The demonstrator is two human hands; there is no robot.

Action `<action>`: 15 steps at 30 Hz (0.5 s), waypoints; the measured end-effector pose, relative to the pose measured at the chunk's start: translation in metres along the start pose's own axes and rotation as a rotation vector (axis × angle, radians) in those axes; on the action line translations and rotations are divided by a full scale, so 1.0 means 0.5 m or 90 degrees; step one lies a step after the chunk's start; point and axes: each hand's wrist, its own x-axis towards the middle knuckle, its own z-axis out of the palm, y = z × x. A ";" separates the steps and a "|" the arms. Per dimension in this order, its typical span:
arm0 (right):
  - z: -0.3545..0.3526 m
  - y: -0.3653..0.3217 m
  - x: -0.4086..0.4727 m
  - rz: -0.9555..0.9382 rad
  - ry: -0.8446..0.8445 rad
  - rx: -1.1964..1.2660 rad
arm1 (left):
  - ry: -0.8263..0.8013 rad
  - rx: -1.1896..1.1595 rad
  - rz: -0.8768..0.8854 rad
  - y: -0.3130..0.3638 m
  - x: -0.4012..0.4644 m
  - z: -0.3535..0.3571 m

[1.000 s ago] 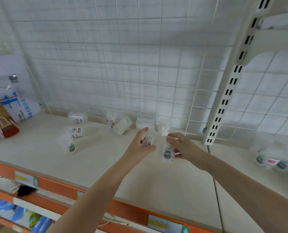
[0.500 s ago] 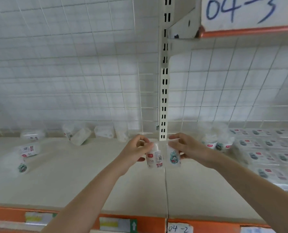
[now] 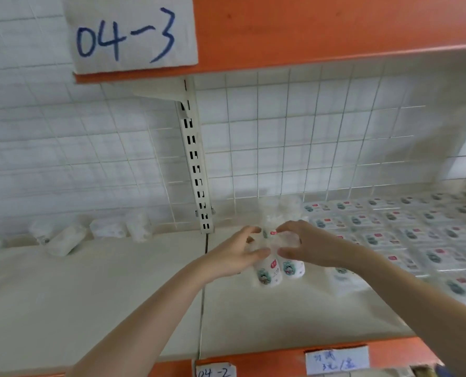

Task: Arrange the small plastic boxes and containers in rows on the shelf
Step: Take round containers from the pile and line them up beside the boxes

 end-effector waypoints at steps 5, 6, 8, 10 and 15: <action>-0.028 0.047 -0.022 0.006 0.022 -0.029 | -0.019 0.024 0.015 0.022 0.031 0.040; -0.030 0.052 -0.025 0.006 0.026 -0.026 | 0.006 0.037 0.020 0.023 0.036 0.047; -0.033 0.063 -0.029 0.001 0.040 -0.025 | 0.063 0.083 0.042 0.023 0.045 0.059; -0.032 0.071 -0.029 -0.013 0.056 -0.038 | 0.117 0.147 0.045 0.020 0.051 0.068; -0.027 0.082 -0.027 -0.047 0.059 -0.125 | 0.167 0.203 0.013 0.015 0.065 0.074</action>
